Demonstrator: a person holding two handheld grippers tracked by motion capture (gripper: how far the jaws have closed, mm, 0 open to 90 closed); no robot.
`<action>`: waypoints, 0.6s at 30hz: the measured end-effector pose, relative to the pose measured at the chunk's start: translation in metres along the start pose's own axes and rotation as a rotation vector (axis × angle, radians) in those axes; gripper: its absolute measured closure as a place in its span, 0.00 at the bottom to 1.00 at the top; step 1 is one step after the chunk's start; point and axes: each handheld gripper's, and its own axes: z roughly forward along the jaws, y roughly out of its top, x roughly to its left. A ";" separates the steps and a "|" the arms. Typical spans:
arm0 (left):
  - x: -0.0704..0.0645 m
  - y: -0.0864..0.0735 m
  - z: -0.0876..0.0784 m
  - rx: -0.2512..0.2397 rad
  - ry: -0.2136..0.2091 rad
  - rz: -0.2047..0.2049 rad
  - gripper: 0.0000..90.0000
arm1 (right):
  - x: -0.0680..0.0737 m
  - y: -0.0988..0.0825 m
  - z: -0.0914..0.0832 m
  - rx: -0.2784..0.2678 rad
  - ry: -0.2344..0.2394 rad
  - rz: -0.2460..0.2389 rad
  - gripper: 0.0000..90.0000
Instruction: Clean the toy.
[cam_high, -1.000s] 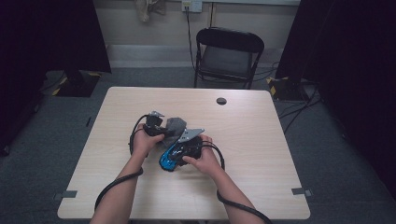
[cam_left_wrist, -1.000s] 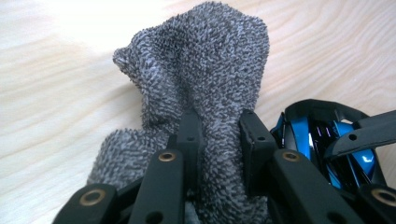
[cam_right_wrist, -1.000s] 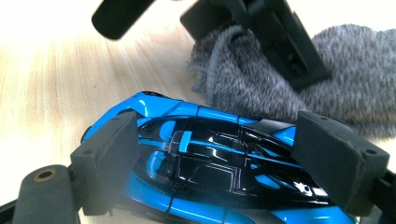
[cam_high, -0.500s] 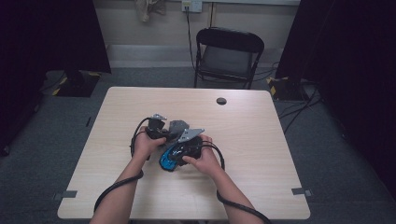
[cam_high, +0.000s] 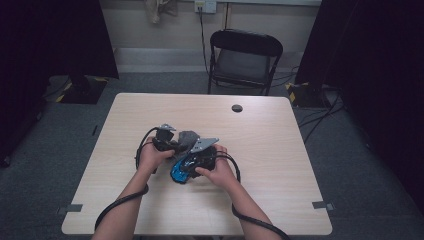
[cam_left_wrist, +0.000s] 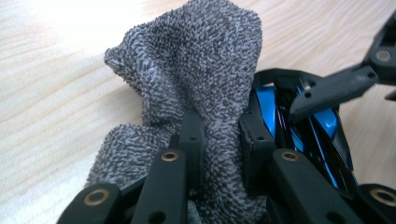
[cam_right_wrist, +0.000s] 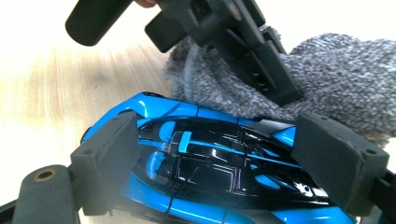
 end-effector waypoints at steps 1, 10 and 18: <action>0.000 -0.001 -0.001 0.001 -0.001 -0.001 0.83 | 0.000 0.000 0.000 0.000 0.000 0.000 0.16; 0.000 -0.010 -0.012 0.012 -0.016 0.008 0.83 | 0.001 0.000 0.000 -0.001 -0.003 0.001 0.16; 0.000 -0.023 -0.026 0.018 -0.035 0.013 0.83 | 0.001 0.000 0.000 0.000 -0.005 0.003 0.16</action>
